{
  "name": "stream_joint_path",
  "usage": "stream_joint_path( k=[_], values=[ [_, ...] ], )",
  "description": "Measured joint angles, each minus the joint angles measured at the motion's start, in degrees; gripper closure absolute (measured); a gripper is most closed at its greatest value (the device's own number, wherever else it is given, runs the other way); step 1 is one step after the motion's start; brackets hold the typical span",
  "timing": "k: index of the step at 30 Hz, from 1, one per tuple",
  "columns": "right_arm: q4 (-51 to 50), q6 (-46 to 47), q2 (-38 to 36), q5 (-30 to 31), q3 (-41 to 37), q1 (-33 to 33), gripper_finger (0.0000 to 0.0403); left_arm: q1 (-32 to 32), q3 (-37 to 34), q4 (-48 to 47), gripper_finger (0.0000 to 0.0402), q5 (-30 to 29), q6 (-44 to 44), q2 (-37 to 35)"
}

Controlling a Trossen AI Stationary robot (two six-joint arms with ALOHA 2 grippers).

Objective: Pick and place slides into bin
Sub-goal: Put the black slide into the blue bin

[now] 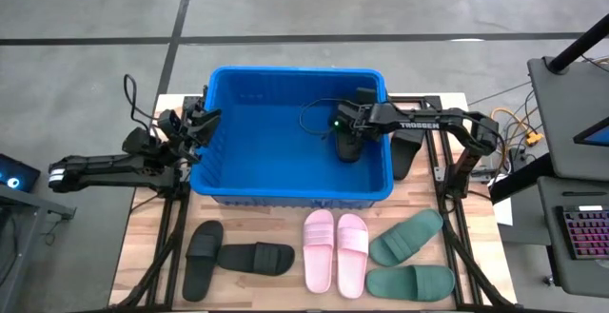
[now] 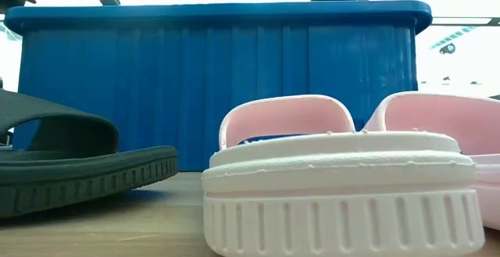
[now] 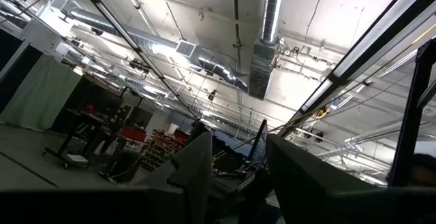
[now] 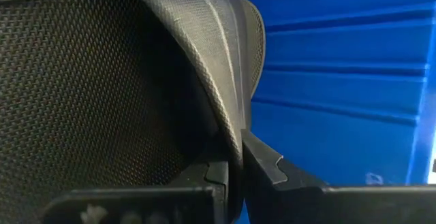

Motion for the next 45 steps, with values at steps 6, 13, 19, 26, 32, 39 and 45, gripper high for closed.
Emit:
stream_joint_path(
  k=[6, 13, 19, 26, 32, 39, 45],
  values=[
    [2.0, -2.0, -0.1, 0.0, -1.4, -0.5, 0.039, 0.0, 0.0, 0.0, 0.0276, 0.0, 0.0, 0.0],
    [4.6, -2.0, 0.0, -5.7, -2.4, -1.5, 0.039, 0.0, 0.0, 0.0, 0.0276, -0.1, 0.0, 0.0],
    [7.0, -1.8, 0.0, -4.2, -3.5, -2.0, 0.039, 0.0, 0.1, 0.1, 0.0276, -0.2, 0.0, 0.0],
    [7.6, -1.6, 0.0, -0.7, -6.8, -2.4, 0.039, 0.0, 0.0, 0.2, 0.0276, -0.2, -0.1, 0.4],
    [9.7, -0.1, -0.1, 1.6, -9.5, -2.4, 0.039, 0.0, 0.1, 0.5, 0.0276, -1.2, 0.0, 1.2],
    [14.1, 1.6, -0.1, 2.0, -10.2, -2.6, 0.039, 0.0, 0.1, 1.2, 0.0276, -1.2, -0.1, 2.9],
    [14.3, 2.7, 0.0, 2.5, -9.9, -2.9, 0.039, 0.0, 0.3, 1.6, 0.0276, -1.2, -0.2, 4.4]
  ],
)
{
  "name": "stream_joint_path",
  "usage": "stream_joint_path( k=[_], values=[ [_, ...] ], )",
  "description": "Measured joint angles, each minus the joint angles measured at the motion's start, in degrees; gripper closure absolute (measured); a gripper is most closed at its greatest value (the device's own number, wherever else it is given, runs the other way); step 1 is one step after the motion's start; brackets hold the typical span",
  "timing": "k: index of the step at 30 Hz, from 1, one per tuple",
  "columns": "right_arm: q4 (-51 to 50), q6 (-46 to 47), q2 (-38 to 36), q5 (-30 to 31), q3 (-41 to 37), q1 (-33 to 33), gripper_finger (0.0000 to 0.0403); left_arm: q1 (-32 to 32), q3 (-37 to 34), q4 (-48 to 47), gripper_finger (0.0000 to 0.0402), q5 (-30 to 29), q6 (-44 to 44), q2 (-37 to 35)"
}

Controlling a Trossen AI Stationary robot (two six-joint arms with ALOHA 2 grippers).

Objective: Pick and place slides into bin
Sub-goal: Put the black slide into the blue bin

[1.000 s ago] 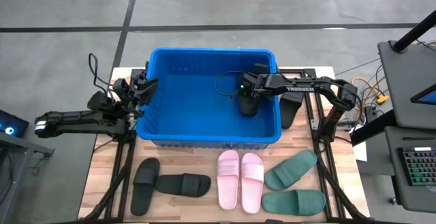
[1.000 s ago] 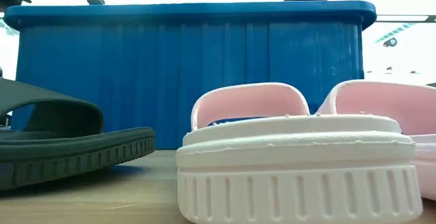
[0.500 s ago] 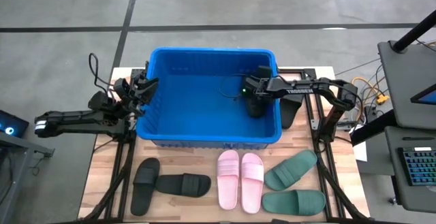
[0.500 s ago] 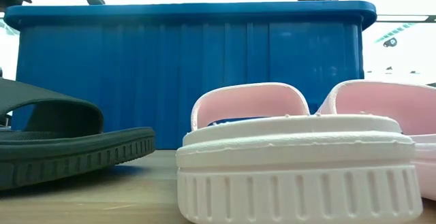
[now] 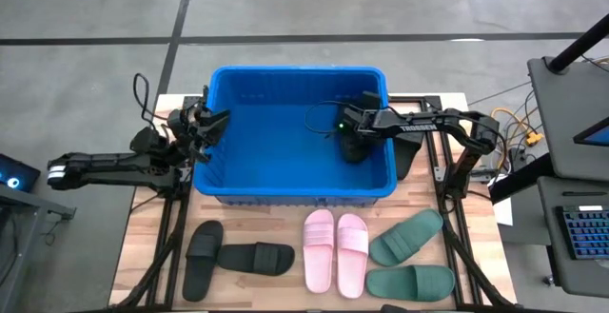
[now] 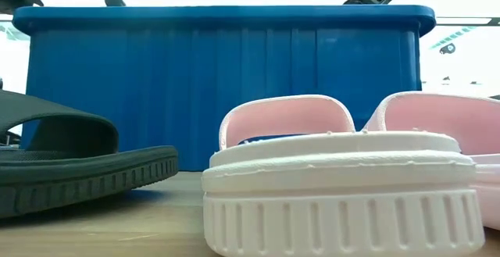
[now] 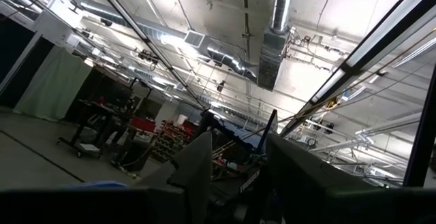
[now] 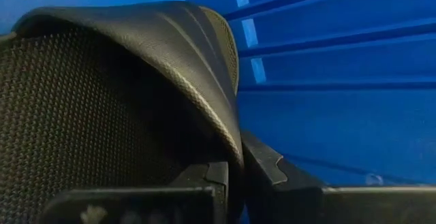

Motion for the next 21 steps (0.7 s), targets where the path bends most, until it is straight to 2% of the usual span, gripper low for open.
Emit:
stream_joint_path(
  k=[10, 15, 21],
  values=[
    [-0.2, 2.4, 0.0, 0.8, 0.0, -0.2, 0.039, 0.0, 0.0, 1.8, 0.0276, 0.0, 0.0, 0.3],
    [-0.7, 0.9, 0.0, -1.7, 0.8, -0.2, 0.0389, 0.0, -0.2, 1.9, 0.0276, 0.0, 0.0, 0.6],
    [-3.2, 0.7, 0.0, -2.1, 0.8, -0.2, 0.0349, 0.0, -0.2, 1.8, 0.0276, 0.0, 0.0, 1.2]
  ],
)
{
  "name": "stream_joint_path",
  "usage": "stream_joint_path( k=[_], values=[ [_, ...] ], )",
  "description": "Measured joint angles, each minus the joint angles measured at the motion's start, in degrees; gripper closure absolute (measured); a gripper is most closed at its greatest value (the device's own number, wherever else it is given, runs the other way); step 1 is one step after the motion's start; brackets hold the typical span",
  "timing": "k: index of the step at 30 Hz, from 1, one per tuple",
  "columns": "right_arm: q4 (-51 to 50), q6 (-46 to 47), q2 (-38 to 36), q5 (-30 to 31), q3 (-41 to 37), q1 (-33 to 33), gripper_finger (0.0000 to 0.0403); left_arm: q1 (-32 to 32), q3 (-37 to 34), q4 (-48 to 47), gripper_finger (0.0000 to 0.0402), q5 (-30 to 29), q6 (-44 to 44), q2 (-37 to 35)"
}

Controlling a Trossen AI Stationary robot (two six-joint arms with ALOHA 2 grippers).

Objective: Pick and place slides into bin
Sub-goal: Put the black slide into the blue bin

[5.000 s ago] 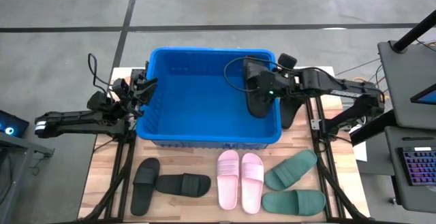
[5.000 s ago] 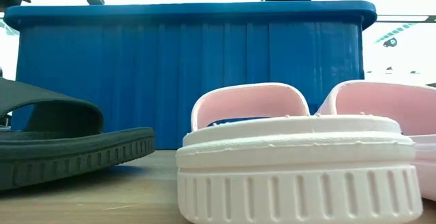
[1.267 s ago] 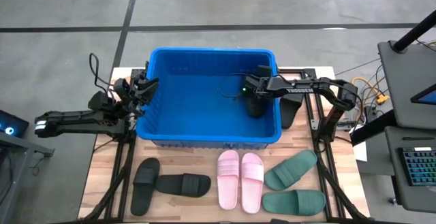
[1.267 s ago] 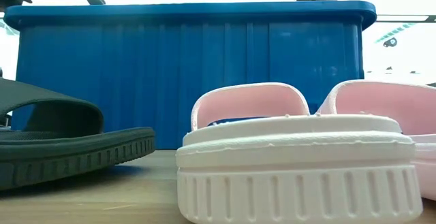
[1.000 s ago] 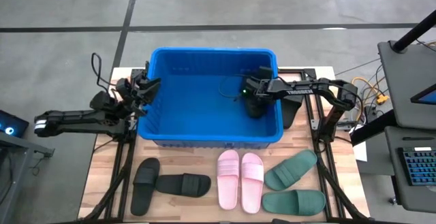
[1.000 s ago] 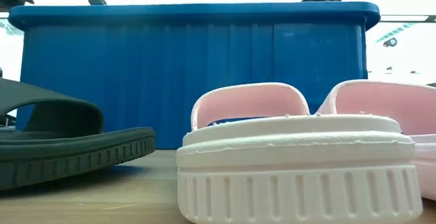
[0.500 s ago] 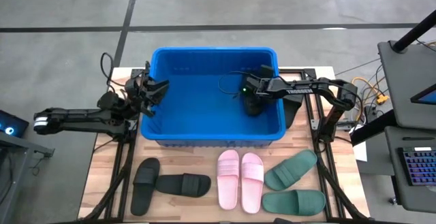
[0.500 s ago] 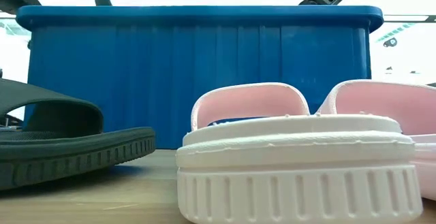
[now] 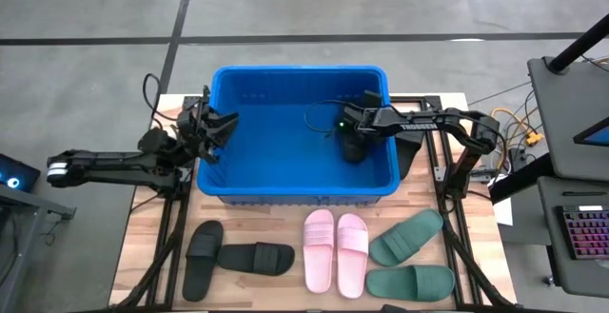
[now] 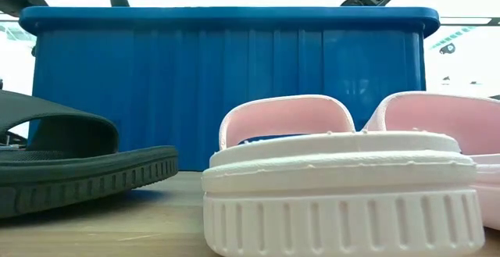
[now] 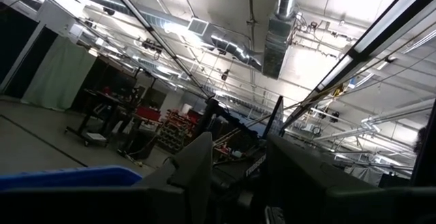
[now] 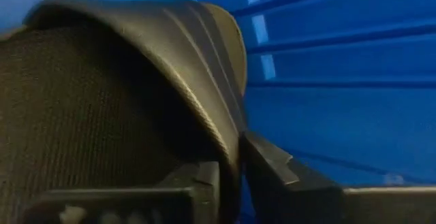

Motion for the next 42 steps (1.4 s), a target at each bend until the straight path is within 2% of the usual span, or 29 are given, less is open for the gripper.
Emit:
stream_joint_path(
  k=[6, 11, 21, 26, 36, 42],
  values=[
    [-0.6, 2.3, 0.0, 0.2, 0.1, 0.0, 0.0288, 0.0, -0.1, 0.0, 0.0276, 0.0, 0.0, 0.5],
    [-0.7, 2.1, 0.0, -0.2, 0.1, 0.0, 0.0256, 0.0, 0.0, 0.0, 0.0276, 0.0, 0.0, 0.6],
    [-0.8, 1.8, 0.0, -3.9, 0.1, 0.0, 0.0256, 0.0, -0.1, 0.0, 0.0276, 0.0, -0.1, 0.7],
    [-1.2, 1.6, 0.0, -11.7, 0.0, -0.5, 0.0256, 0.0, -0.1, 0.0, 0.0276, 0.0, -0.1, 0.8],
    [-5.4, 1.4, -0.1, -15.4, 0.0, -0.6, 0.0223, 0.0, -0.2, 0.0, 0.0276, 0.1, -0.1, 0.8],
    [-7.4, 2.1, -0.3, -16.8, 0.1, -0.5, 0.0218, 0.0, -0.2, -0.1, 0.0276, 0.1, 0.0, 1.1]
  ],
)
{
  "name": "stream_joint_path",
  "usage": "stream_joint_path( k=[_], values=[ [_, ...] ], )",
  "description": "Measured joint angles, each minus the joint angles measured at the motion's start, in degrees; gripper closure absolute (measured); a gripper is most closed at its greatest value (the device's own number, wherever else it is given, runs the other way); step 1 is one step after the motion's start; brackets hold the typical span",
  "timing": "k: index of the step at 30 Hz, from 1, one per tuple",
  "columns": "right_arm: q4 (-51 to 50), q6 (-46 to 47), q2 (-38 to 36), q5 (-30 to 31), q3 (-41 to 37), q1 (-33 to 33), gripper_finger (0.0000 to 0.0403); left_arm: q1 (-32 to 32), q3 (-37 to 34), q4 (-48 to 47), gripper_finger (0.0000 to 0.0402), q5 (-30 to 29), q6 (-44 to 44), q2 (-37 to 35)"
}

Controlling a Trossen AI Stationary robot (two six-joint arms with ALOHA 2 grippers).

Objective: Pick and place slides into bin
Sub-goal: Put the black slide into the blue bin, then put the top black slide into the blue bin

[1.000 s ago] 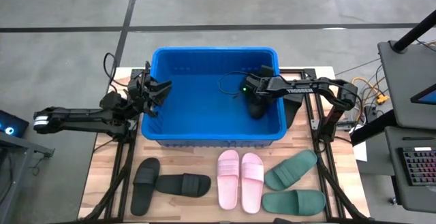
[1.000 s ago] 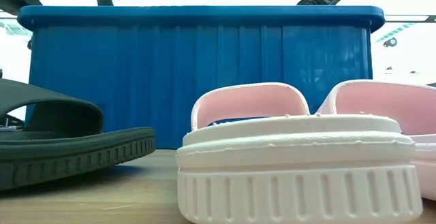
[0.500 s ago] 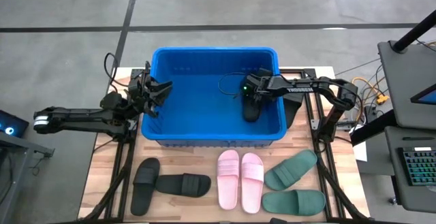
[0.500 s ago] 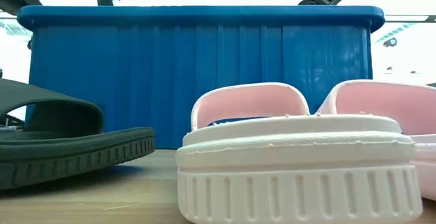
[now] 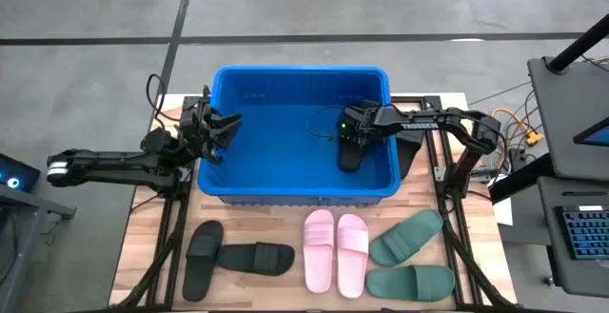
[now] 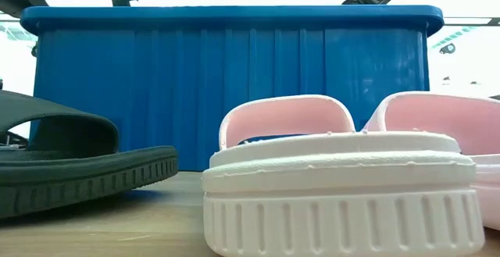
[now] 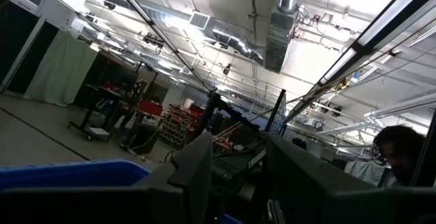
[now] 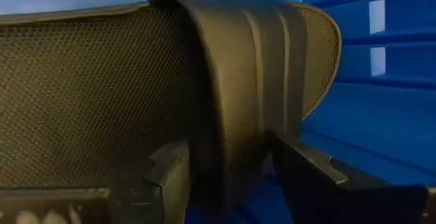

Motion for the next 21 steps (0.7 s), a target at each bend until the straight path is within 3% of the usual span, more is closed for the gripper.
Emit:
stream_joint_path(
  k=[21],
  values=[
    [-0.6, 3.5, -6.0, -6.2, -0.1, 0.1, 0.0218, 0.0, 0.0, 0.0, 0.0276, 0.0, 0.0, 0.0]
  ],
)
